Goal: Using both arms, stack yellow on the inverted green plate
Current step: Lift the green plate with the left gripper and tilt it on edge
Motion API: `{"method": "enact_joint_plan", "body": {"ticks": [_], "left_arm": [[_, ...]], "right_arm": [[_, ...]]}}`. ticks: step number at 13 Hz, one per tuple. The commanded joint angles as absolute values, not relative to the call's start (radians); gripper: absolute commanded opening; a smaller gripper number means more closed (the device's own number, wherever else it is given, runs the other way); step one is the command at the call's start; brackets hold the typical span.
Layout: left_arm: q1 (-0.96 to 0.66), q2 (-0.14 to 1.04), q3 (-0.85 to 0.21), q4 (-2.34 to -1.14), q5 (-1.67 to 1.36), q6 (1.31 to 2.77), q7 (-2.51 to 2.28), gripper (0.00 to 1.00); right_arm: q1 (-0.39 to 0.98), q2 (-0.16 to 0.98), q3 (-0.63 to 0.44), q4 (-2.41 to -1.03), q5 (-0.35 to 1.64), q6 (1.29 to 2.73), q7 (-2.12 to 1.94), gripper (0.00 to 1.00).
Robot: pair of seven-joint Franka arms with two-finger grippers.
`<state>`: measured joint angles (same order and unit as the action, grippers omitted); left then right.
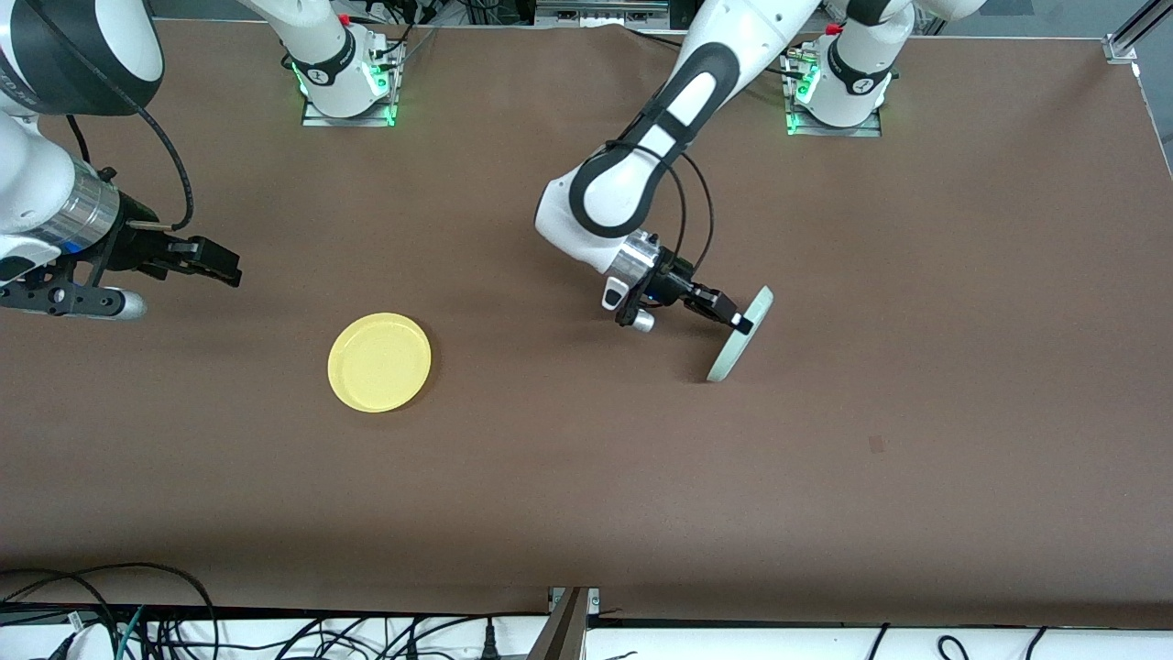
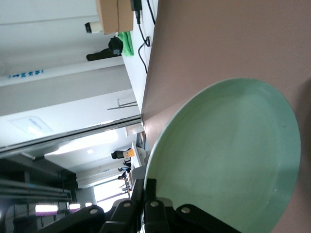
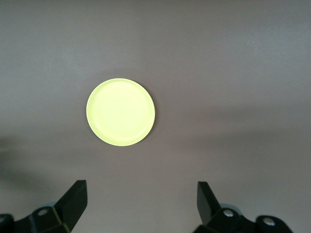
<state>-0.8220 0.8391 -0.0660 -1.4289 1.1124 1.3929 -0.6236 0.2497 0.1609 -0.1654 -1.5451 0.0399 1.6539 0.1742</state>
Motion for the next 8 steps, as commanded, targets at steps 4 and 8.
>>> {"method": "enact_joint_plan", "body": {"ticks": [4,8], "left_arm": [[-0.847,0.902,-0.064,-1.312,1.04,1.368,-0.742,0.06],[-0.876,0.91,-0.064,-1.307,0.866,1.544,-0.831,1.0]], "right_arm": [[0.253,0.16,-0.166,-1.54,0.026,1.651,0.161,1.0],[0.253,0.16,-0.166,-1.54,0.026,1.651,0.161,1.0]]}}
